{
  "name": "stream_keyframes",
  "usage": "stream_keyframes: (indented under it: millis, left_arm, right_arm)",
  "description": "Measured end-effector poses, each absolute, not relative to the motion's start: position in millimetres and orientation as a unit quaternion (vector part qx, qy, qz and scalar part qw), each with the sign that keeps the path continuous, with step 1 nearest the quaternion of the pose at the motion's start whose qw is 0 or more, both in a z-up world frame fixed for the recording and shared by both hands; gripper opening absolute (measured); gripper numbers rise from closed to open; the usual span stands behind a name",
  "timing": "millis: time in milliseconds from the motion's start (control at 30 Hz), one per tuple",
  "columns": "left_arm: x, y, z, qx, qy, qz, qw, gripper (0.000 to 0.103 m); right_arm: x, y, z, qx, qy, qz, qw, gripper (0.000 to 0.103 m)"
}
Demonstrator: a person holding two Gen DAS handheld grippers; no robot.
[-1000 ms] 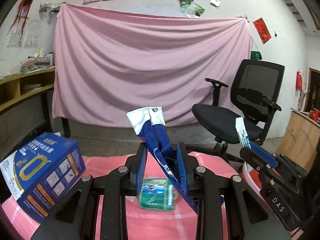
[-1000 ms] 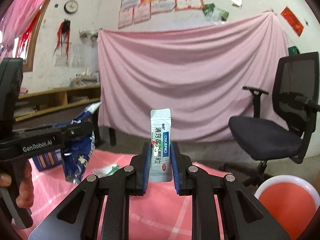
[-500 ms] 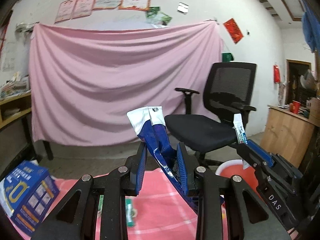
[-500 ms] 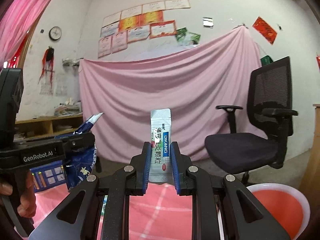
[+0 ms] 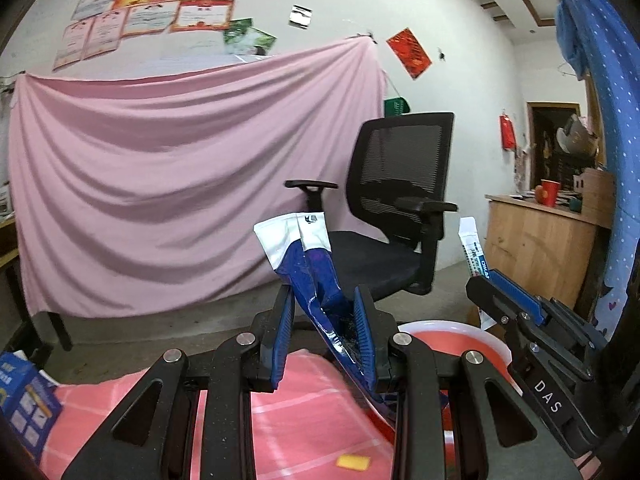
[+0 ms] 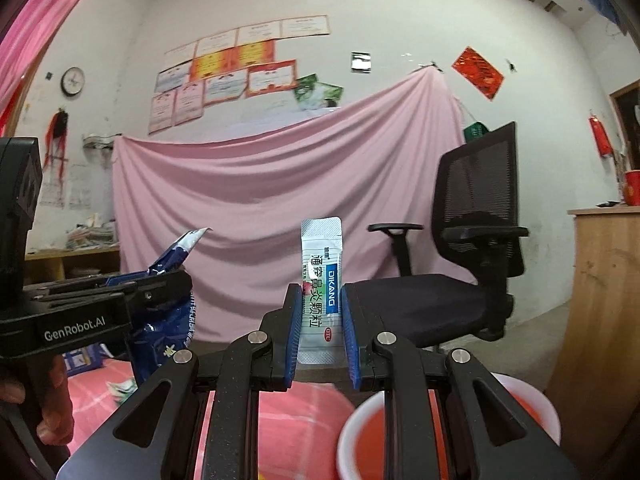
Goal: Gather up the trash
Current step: 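Carry the wrapper and sachet over the bucket and open both grippers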
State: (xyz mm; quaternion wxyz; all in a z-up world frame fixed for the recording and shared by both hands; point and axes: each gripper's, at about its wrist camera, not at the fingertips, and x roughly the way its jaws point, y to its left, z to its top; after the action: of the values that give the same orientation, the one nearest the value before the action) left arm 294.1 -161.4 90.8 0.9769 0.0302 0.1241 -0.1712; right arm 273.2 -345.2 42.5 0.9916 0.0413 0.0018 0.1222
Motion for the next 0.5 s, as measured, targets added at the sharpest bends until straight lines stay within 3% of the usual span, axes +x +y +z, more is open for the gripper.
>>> stream_keyframes:
  millis: [500]
  left_arm:
    - [322.1,-211.0,66.2,0.031,0.159,-0.216,0.963,0.026]
  right_arm:
    - [286.7,-382.8,30.0,0.068,0.050,0.066,0.994,0.018]
